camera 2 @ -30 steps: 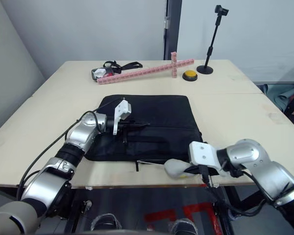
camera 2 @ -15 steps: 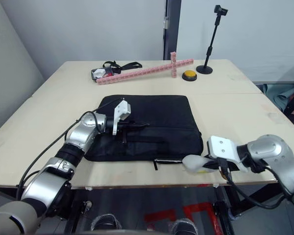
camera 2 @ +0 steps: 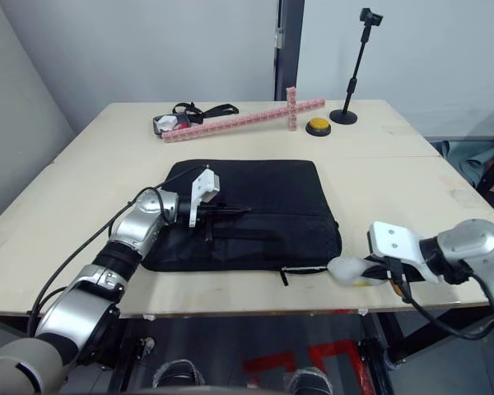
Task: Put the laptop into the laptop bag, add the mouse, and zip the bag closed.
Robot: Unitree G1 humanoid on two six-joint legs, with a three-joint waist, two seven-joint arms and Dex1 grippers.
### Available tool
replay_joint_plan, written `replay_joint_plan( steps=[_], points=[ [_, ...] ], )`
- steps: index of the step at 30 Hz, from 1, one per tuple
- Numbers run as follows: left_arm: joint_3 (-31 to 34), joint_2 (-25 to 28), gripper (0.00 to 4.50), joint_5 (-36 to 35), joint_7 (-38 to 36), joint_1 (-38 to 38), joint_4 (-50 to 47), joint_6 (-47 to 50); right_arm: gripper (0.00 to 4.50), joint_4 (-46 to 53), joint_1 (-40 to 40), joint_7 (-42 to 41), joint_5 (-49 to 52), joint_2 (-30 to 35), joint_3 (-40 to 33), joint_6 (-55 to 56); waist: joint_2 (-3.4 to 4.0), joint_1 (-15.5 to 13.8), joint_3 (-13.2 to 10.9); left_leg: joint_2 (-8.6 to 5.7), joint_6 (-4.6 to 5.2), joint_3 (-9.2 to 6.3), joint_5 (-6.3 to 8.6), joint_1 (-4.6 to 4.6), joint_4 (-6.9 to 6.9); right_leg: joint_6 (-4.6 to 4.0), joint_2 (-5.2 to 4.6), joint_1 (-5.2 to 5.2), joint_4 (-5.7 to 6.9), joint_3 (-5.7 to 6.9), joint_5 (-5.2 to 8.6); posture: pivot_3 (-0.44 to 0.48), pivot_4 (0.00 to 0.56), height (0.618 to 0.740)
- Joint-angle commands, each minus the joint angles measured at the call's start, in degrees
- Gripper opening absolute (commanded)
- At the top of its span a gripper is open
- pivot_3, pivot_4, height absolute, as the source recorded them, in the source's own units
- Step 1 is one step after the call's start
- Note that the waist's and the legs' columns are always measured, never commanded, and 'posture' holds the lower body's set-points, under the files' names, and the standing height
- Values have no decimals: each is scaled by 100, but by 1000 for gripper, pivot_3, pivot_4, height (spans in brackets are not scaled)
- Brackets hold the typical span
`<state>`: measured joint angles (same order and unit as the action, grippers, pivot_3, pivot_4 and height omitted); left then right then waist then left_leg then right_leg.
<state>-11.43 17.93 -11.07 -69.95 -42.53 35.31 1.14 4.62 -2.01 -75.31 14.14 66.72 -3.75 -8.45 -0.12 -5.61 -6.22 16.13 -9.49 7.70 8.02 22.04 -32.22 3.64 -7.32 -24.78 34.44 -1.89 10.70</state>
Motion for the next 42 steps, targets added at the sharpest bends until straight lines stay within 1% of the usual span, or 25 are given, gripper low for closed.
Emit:
replay_joint_plan(
  steps=[1,13,27,30,34,42],
  points=[
    [-277,160,0,456,12,283,455,104,11,-227,-107,-63,-26,195,-347,103,0,3,0,0,0,0,0,0,2,0,0,0,-2,0,0,0,150,740],
    [-433,259,0,611,13,364,532,36,11,-834,-445,-188,-181,313,-252,301,3,19,4,0,3,8,0,-1,5,0,0,1,-11,-2,0,0,150,740],
    [-488,267,0,632,32,465,485,-30,11,-2006,-1256,-113,-707,190,52,994,9,45,9,0,7,23,0,-4,12,-1,-1,0,-22,-10,-1,0,150,740],
    [-484,273,0,621,26,482,466,-27,11,-2314,-1512,-10,-846,135,122,1208,10,46,9,0,9,25,0,-3,13,-2,-1,0,-25,-11,-1,0,150,740],
    [-485,278,0,631,50,487,481,-51,11,-2845,-2047,289,-1167,-71,313,1541,11,68,10,0,12,31,0,-4,12,-3,-2,-1,-27,-14,-2,0,150,740],
    [-484,288,0,633,46,456,493,-39,11,-3673,-2794,863,-1657,-441,566,2016,12,83,11,-1,13,37,0,-3,13,-4,-6,-1,-29,-14,-3,0,150,740]
  ],
)
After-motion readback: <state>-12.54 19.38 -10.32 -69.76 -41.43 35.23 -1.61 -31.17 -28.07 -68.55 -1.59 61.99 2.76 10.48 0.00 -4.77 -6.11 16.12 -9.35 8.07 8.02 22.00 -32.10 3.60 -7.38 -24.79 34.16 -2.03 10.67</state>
